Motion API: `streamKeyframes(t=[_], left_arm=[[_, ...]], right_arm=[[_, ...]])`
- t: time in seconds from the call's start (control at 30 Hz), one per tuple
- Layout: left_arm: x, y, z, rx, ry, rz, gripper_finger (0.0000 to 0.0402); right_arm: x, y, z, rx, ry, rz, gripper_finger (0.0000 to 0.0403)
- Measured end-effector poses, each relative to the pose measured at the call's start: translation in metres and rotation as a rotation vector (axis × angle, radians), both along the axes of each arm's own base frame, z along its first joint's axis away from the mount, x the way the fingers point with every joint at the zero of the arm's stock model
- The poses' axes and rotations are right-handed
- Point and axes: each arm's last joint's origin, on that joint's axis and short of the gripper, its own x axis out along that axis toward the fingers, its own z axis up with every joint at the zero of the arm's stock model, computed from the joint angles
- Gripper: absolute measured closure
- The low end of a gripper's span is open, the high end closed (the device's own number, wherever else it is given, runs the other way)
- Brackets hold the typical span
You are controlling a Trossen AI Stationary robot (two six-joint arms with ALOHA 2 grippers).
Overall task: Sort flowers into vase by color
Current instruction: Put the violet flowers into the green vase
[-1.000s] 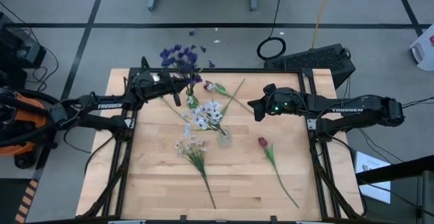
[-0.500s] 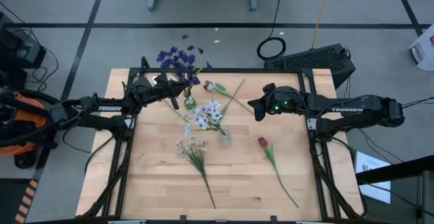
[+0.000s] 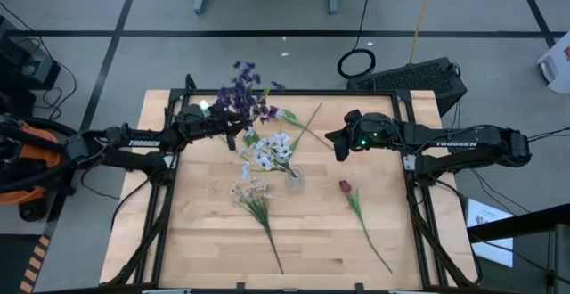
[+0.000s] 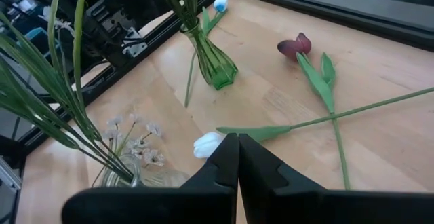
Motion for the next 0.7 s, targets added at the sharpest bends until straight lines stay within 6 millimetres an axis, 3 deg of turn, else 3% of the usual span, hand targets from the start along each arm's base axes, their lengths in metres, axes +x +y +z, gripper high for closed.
streamKeyframes(t=[0.13, 0.4, 0.7], left_arm=[[0.0, 0.0, 0.0, 0.0, -0.003, 0.008, 0.0255], [0.003, 0.003, 0.014, -0.073, -0.066, 0.033, 0.0249], [-0.003, 0.001, 0.033, -0.101, 0.115, 0.088, 0.0249]], right_arm=[[0.0, 0.0, 0.0, -0.014, 0.005, 0.007, 0.0403], [0.0, 0.0, 0.0, -0.022, 0.007, 0.011, 0.0403], [0.0, 0.0, 0.0, -0.042, 0.013, 0.021, 0.0403]])
